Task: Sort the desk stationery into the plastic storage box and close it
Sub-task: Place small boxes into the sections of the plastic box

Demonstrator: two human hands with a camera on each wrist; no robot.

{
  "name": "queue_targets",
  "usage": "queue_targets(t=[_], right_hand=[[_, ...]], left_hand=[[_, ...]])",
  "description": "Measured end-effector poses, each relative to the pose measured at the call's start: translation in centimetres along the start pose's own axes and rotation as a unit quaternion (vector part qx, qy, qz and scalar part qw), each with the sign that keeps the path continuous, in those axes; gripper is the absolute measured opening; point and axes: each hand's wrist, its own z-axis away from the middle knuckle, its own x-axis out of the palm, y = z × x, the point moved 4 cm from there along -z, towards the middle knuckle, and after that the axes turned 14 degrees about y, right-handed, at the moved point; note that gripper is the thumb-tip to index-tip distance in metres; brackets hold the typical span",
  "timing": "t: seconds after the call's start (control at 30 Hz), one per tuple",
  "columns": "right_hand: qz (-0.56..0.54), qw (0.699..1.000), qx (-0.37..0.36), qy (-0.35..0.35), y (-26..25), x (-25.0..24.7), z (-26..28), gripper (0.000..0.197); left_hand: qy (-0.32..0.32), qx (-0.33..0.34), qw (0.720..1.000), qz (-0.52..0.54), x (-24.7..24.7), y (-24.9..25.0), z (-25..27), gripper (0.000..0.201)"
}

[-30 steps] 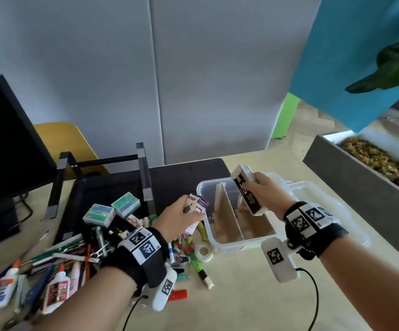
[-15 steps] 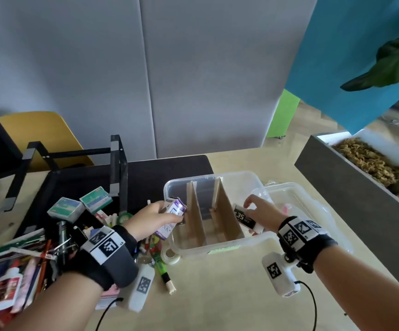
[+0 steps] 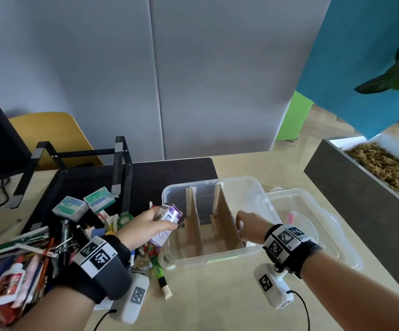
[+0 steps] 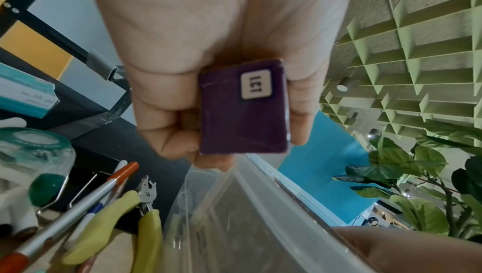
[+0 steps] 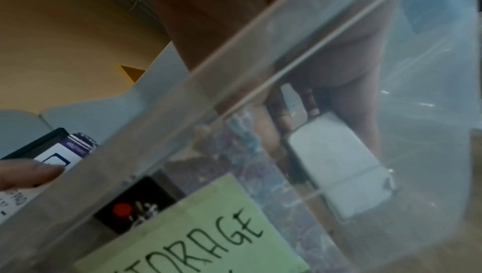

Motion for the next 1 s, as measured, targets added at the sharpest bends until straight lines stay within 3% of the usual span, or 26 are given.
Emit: queue_targets(t=[0.17,0.33,0.5,0.67,0.77,0.87,1.0], right_hand=[[0.039,0.999,-0.025,-0.01,-0.4,0.4,-0.2,0.023],[0.051,0.998,-0.035,-0.033,-0.4,1.1,-0.1,0.029],[0.057,0.997,-0.042,-0.023,-0.5,0.3,0.0,0.03],[-0.019,0.985,-0.039,0.168,0.6,-2.9,-0.6,0.023],[0.011,0.962,-0.037,0.271,1.4,-4.8,-0.2,0.021],[0.051,0.961,0.017,0.27,2.3,-4.8,0.0,0.027],[0.022,0.971,0.045,0.235,2.7,-4.1,0.5,0.032]], left_hand=[[-0.007,-0.009,1.0,-0.001,-0.1,0.0,0.1,0.028],[0.001,-0.017,1.0,0.013,-0.5,0.5,0.0,0.045],[0.039,0.022,0.997,-0.055,-1.8,1.2,-0.1,0.037],[0.072,0.112,0.985,-0.109,-2.6,4.1,0.3,0.017],[0.053,0.139,0.984,-0.096,-2.0,6.6,0.0,0.019],[0.027,0.132,0.988,-0.069,-0.7,8.7,-0.8,0.033],[0.047,0.171,0.978,-0.112,0.6,10.2,-2.5,0.034]])
